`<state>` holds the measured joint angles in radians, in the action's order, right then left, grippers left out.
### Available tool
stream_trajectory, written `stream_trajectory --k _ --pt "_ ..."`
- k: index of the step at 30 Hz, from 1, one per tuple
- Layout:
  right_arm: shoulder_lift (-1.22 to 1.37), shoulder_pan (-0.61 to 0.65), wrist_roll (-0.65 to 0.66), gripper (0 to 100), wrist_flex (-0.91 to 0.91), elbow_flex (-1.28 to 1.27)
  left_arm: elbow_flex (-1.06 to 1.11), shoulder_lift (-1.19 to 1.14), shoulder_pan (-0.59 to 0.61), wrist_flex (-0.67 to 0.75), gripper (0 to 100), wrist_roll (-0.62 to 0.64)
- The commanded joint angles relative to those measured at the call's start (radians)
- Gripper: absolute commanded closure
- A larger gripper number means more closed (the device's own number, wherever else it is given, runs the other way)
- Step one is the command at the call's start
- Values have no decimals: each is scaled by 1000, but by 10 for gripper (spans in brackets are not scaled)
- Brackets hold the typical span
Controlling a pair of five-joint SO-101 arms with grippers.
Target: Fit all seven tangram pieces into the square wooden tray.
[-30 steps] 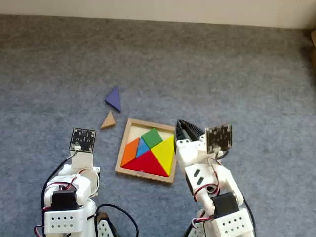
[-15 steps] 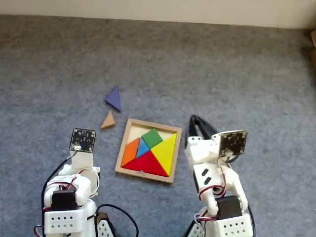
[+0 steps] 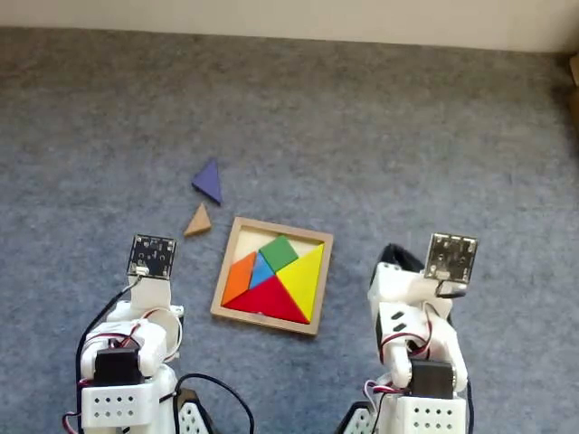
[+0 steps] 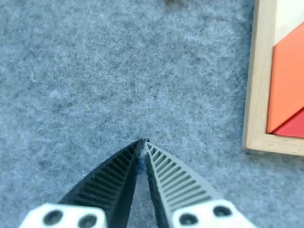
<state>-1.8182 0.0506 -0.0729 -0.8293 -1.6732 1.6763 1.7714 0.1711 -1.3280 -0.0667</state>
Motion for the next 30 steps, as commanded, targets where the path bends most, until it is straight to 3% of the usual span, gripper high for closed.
stream_trajectory --k 1,10,30 --pt "-18 -10 5 981 -131 -147 21 38 8 -8 994 8" --pt "-18 -10 8 981 -423 -147 21 38 8 -8 994 8" --pt "-18 -12 8 982 -421 -147 21 38 8 -8 994 8"
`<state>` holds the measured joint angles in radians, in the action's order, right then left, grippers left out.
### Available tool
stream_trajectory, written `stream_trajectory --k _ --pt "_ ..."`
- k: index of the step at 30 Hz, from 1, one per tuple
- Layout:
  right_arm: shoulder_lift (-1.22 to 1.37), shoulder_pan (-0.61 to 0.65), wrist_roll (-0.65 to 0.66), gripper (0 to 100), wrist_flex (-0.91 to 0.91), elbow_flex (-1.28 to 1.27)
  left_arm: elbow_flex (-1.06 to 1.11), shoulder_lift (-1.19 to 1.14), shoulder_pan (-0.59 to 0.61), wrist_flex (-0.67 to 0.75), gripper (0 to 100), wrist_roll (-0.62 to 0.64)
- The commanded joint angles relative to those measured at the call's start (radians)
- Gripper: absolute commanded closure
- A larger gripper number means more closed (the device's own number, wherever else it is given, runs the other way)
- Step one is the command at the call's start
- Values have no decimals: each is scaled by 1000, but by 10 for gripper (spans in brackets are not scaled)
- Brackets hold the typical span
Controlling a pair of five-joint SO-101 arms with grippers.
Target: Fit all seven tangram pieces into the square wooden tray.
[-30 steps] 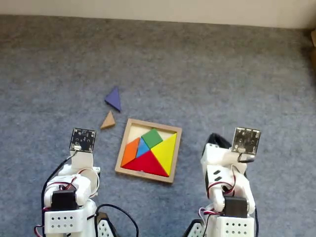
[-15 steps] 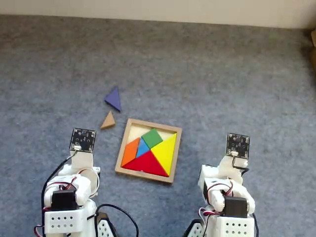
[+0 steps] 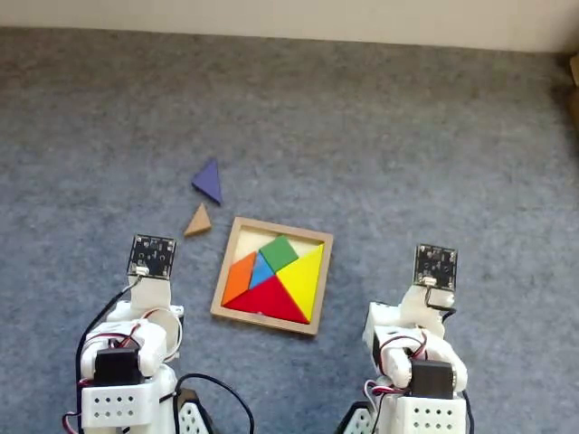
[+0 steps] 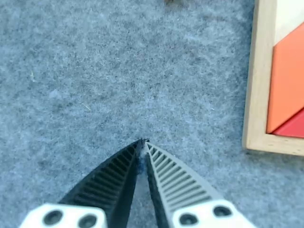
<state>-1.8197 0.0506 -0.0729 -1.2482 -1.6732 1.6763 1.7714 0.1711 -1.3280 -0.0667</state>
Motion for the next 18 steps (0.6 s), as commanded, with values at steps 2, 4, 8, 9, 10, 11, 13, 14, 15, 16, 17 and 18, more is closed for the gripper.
stream_trajectory --k 2,4,8,9,10,11,13,14,15,16,17,18 --pt "-16 -12 8 982 -2 -147 21 38 8 -8 994 8" --pt "-16 -12 8 982 -2 -147 21 38 8 -8 994 8" --pt "-16 -12 9 982 -2 -147 21 38 8 -8 994 8" --pt "-18 -12 9 982 -2 -147 21 38 8 -8 994 8" --pt "-19 -13 9 982 -2 -148 21 38 8 -8 994 8" --pt "-22 -15 9 982 -2 -148 21 38 8 -8 994 8" --pt "-22 -15 9 982 -2 -150 21 38 8 -8 994 8" --pt "-24 -16 9 982 -2 -150 21 38 5 -8 994 8" --pt "-25 -18 9 982 -2 -153 21 38 2 -8 993 8" --pt "-25 -27 9 982 -2 -153 21 38 2 -8 994 8" --pt "-25 -44 9 982 -2 -153 21 38 2 -8 994 8" --pt "-25 -65 9 982 -2 -153 21 38 2 -8 994 8"
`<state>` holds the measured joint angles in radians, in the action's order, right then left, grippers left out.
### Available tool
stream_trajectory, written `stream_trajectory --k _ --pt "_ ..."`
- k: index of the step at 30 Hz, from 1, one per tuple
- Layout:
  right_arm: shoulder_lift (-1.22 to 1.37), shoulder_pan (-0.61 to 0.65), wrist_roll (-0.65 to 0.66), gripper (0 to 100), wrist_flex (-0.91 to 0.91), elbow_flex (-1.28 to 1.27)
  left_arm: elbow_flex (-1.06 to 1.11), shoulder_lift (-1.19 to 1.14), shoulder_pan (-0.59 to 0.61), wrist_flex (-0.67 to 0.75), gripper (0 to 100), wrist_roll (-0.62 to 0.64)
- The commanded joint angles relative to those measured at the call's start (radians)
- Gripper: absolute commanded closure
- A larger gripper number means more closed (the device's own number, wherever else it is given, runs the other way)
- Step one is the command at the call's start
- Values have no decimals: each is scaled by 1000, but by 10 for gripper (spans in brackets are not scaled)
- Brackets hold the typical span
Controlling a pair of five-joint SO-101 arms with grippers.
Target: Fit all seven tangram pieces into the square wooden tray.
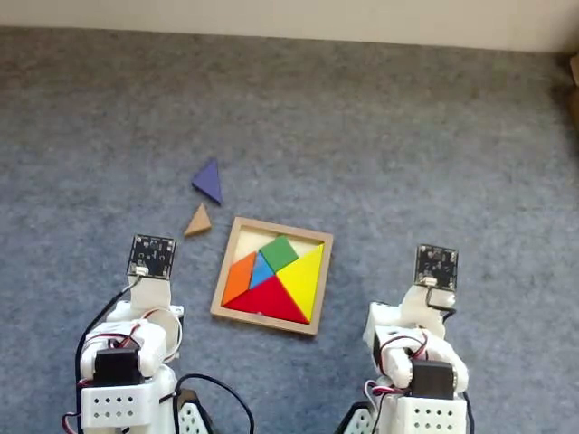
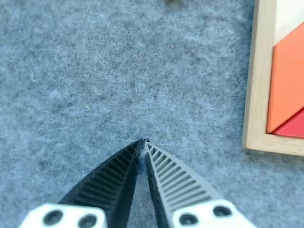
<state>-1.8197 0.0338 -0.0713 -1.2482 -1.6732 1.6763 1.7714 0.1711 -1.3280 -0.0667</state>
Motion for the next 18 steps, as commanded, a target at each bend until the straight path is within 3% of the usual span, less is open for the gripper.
stream_trajectory --k 1,8,13,18 --pt "-25 -59 8 982 -2 -153 21 38 2 -8 994 8" --pt "-27 -56 8 982 -2 -153 -2 38 10 -5 993 3" --pt "-27 -54 8 982 -2 -153 -183 38 8 -3 993 -18" --pt "-27 -54 8 982 -2 -153 -272 38 10 52 992 -311"
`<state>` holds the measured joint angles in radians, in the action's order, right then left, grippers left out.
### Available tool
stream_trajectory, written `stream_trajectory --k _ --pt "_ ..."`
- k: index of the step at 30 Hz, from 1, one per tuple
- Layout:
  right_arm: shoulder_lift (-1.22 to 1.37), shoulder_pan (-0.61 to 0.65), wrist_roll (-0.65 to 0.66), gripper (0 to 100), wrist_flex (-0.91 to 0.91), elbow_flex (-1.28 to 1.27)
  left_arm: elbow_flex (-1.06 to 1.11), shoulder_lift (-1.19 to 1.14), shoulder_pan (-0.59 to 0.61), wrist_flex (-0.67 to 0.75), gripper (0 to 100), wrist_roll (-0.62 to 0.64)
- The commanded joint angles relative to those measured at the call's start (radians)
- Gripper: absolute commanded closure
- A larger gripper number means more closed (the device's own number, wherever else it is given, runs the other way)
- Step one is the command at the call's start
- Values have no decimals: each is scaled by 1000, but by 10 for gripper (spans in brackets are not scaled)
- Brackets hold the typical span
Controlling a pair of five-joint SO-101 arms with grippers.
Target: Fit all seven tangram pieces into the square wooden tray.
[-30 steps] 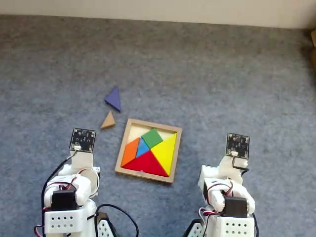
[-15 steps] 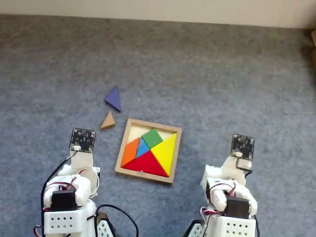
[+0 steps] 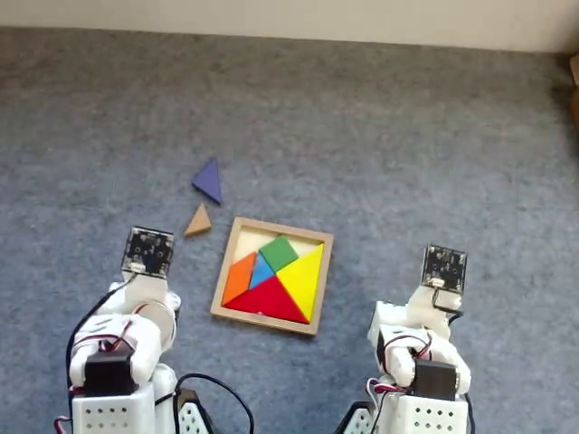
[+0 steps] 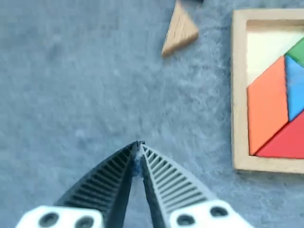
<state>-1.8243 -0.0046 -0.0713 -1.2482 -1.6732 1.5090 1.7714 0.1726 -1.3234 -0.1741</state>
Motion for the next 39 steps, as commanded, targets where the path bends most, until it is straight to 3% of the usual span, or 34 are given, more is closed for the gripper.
stream_trajectory --k 1,8,16,22,28,39 --pt "-22 -16 8 982 -2 -153 -119 30 5 60 992 -209" --pt "-24 -16 8 982 -2 -154 -278 -19 2 17 992 -212" --pt "-27 -15 8 982 -2 -156 -512 -504 -1 17 970 -210" --pt "-27 -15 8 982 -2 -156 -587 -834 -1 135 809 -132" --pt "-27 -15 8 982 -2 -156 -634 -1098 -19 351 804 -133" --pt "-28 -15 8 982 -2 -156 -917 -1567 -97 362 803 -133"
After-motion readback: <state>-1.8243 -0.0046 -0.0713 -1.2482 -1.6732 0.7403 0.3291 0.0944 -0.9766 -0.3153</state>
